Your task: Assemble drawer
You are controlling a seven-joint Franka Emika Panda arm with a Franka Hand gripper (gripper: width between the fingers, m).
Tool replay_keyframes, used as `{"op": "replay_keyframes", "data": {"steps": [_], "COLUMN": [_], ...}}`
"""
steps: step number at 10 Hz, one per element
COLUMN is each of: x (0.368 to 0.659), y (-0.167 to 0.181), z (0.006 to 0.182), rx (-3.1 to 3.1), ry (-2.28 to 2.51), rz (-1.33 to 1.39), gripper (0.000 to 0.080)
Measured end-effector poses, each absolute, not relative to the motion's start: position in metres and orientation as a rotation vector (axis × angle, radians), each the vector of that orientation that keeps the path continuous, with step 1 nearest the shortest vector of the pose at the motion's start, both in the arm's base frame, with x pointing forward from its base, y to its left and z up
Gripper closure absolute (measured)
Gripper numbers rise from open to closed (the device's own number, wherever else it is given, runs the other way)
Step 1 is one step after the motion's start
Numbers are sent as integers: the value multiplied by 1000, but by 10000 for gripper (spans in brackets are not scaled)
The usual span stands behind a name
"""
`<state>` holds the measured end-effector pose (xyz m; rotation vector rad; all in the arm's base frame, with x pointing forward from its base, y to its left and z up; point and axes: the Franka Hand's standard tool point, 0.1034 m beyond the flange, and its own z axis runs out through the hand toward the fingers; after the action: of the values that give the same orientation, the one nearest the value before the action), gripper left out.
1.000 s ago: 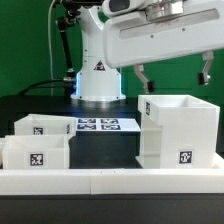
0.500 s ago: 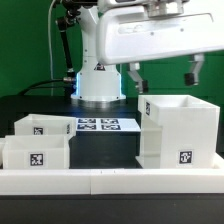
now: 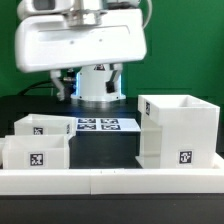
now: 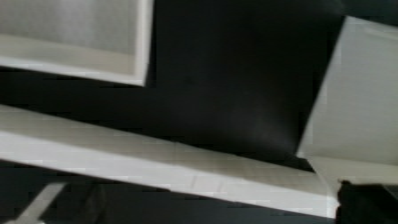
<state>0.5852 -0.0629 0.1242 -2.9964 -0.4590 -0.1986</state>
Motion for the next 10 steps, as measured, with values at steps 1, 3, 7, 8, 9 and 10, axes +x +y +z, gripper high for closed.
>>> {"op": "replay_keyframes", "data": {"steps": [1,3,7,8,9,10], "x": [586,586,574,571,569,569], "y": [-57,-55,-69,-71,-70,-75], "z": [126,125,106,97,90,79], "rx": [-2997,-2995,-3007,-3009,-3015,-3020], "ry": [-425,-433,-420,-388,-387,-397], "rz": [-197,-193,-68,-11,39,17], "gripper": [151,151,151,151,151,151]}}
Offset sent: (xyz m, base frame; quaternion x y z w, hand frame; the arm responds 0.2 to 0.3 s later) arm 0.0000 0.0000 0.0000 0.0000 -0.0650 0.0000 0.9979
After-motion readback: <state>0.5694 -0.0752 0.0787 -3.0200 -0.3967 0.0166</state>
